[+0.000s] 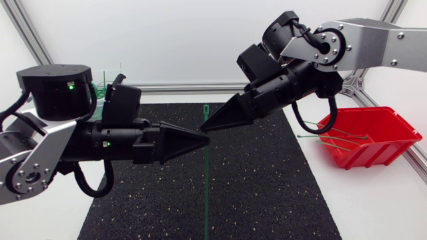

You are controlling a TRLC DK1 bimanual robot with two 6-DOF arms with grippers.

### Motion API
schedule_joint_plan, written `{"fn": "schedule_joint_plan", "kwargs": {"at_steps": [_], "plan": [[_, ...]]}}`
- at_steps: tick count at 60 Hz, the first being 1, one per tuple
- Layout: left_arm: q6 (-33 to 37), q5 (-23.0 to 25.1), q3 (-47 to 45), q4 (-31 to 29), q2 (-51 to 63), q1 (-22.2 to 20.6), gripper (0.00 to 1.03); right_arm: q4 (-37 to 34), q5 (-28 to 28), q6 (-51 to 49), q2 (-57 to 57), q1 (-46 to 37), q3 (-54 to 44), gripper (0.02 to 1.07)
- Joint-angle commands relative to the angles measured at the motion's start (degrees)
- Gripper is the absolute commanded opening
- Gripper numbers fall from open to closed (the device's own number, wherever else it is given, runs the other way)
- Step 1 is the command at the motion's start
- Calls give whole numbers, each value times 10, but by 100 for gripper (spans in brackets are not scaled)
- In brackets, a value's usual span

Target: Take a green cable tie from the red box, thread the tail through the head to close it, then place it in the transparent bin on the left.

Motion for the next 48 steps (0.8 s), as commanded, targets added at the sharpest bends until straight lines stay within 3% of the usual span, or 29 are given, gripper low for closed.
{"fn": "schedule_joint_plan", "kwargs": {"at_steps": [1,4,8,36,48], "plan": [[-18,9,11,9,7,3,16,5,-4,11,-15,-1,-13,8],[-18,9,11,9,7,3,15,7,-4,11,-19,0,-15,8],[-19,9,10,12,7,3,6,7,-4,12,-24,0,-15,8],[-26,9,9,15,10,0,5,15,-2,10,-36,11,-26,9],[-28,10,8,12,-1,4,4,23,1,7,-71,-2,-49,47]]}}
